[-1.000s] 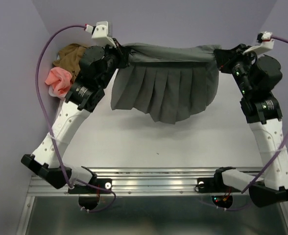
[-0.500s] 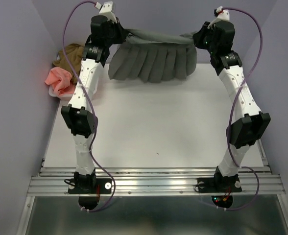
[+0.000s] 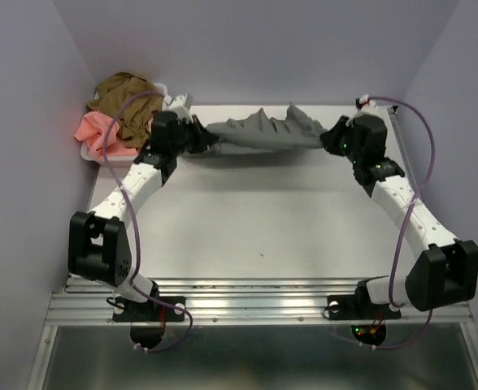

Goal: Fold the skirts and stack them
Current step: Flatten the skirt out

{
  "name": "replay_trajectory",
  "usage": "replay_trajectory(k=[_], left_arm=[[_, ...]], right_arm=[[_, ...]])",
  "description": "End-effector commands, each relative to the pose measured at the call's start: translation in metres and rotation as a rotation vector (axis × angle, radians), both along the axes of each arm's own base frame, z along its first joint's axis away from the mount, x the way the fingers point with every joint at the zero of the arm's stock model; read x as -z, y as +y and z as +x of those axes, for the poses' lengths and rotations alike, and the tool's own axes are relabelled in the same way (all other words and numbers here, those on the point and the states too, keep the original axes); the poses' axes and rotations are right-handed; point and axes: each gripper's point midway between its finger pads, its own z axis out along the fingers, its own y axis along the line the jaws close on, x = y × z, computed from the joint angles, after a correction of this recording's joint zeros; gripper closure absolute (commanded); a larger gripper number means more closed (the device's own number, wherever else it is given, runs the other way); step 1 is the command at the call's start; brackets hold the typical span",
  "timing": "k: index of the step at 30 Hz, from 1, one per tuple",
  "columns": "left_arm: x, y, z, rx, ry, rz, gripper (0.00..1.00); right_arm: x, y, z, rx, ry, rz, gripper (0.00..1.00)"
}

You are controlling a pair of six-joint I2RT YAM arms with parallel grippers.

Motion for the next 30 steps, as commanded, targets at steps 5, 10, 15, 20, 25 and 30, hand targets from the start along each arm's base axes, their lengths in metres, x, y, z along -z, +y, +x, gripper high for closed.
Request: replay_trajectory(k=[5,10,15,20,25,30], left_arm=[[0.203,-0.006,-0.095,-0.053,0.442,0.021,1.0],[0.225,-0.015,-0.147,-0.049,0.499,0.063,1.0],[0.251,-0.015,-0.176,-0.039,0.613,0.076,1.0],[0.269,-0.014,-0.206,-0.024,0.698,0.089,1.0],[0.283,-0.018,-0.228,0.008,0.753,0.121,1.0],[0.298,-0.018,-0.245,0.024,0.819,0.151,1.0]], right_arm=[[0.167,-0.047,-0.071,0.217,0.407,0.024,0.99],[0.181,-0.054,-0.101,0.243,0.468,0.009,0.99],[0.198,-0.064,-0.124,0.297,0.554,-0.012,0.99],[0.222,-0.073,-0.156,0.352,0.696,-0.043,0.98],[0.236,-0.066,-0.173,0.328,0.762,-0.016,0.98],[0.25,-0.063,-0.187,0.323,0.823,0.0,0.93]])
